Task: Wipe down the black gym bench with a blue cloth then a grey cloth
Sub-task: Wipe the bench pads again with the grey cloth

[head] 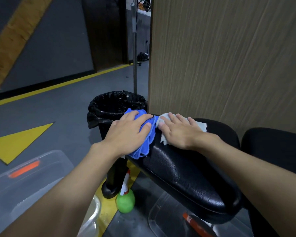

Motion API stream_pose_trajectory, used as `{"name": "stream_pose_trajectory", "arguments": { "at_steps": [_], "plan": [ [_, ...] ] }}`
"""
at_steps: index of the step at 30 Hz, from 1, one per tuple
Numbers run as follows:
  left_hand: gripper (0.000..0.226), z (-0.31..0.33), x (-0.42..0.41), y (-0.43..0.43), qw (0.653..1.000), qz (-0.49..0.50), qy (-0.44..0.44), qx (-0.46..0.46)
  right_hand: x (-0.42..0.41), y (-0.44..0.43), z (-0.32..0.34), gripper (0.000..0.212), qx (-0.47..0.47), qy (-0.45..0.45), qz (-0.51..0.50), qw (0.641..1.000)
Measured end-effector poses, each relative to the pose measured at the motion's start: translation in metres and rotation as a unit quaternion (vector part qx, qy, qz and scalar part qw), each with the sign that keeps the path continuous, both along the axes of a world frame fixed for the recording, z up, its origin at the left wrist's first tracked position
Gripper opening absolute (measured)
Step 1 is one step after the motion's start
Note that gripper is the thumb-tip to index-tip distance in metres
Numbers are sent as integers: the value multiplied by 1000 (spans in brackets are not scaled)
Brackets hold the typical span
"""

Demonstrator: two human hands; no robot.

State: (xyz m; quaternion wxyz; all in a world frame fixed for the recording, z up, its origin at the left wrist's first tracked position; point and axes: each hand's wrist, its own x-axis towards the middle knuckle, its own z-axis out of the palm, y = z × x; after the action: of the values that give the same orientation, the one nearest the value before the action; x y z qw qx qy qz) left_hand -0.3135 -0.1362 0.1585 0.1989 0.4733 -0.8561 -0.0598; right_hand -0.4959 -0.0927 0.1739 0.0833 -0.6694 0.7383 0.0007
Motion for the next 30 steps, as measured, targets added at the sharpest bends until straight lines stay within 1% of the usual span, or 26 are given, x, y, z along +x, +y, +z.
{"name": "stream_pose_trajectory", "arguments": {
  "at_steps": [5, 8, 10, 11, 13, 14, 15, 16, 17, 18, 20, 21, 23, 25, 27, 30],
  "plan": [
    [45, 0, -1, 1, 1000, 3, -2, 5, 1, -21, -1, 62, 9, 8, -36, 999],
    [45, 0, -2, 1, 1000, 7, 2, 6, 18, 0, -3, 65, 3, 30, -35, 999],
    [45, 2, -2, 0, 1000, 8, 3, 12, 34, 25, -8, 69, -8, 39, -17, 999],
    [45, 3, -1, 0, 1000, 6, 1, 16, 41, 39, -10, 73, -18, 49, 1, 999],
    [42, 5, -1, 2, 1000, 0, -4, 22, 49, 66, -14, 89, -44, 70, 47, 995],
    [37, 6, -1, 4, 1000, -2, -1, 19, 50, 75, -15, 97, -48, 70, 64, 994],
    [29, 7, -2, 5, 1000, -4, 6, 6, 48, 79, -14, 100, -47, 65, 73, 994],
    [21, 8, -4, 6, 1000, -2, 15, -14, 44, 79, -12, 100, -45, 58, 76, 994],
    [17, 9, -6, 7, 999, -1, 25, -29, 40, 76, -10, 95, -43, 52, 75, 995],
    [18, 11, -8, 7, 999, -1, 37, -33, 35, 70, -8, 84, -41, 47, 69, 996],
    [30, 10, -11, 9, 998, 1, 55, -16, 22, 49, -6, 63, -35, 34, 49, 998],
    [37, 6, -12, 10, 999, 5, 50, -21, 14, 37, -5, 59, -33, 26, 36, 998],
    [47, -1, -12, 12, 998, 16, 29, -57, 0, 13, -4, 57, -24, 14, 9, 1000],
    [52, -5, -12, 14, 997, 21, 3, -76, -12, -6, -4, 58, -20, 13, -18, 1000],
    [54, -7, -13, 13, 997, 25, -19, -76, -16, -16, -5, 59, -18, 15, -41, 999],
    [53, -7, -14, 14, 997, 31, -19, -72, -8, -1, -5, 58, -16, 20, -33, 999]
  ]
}}
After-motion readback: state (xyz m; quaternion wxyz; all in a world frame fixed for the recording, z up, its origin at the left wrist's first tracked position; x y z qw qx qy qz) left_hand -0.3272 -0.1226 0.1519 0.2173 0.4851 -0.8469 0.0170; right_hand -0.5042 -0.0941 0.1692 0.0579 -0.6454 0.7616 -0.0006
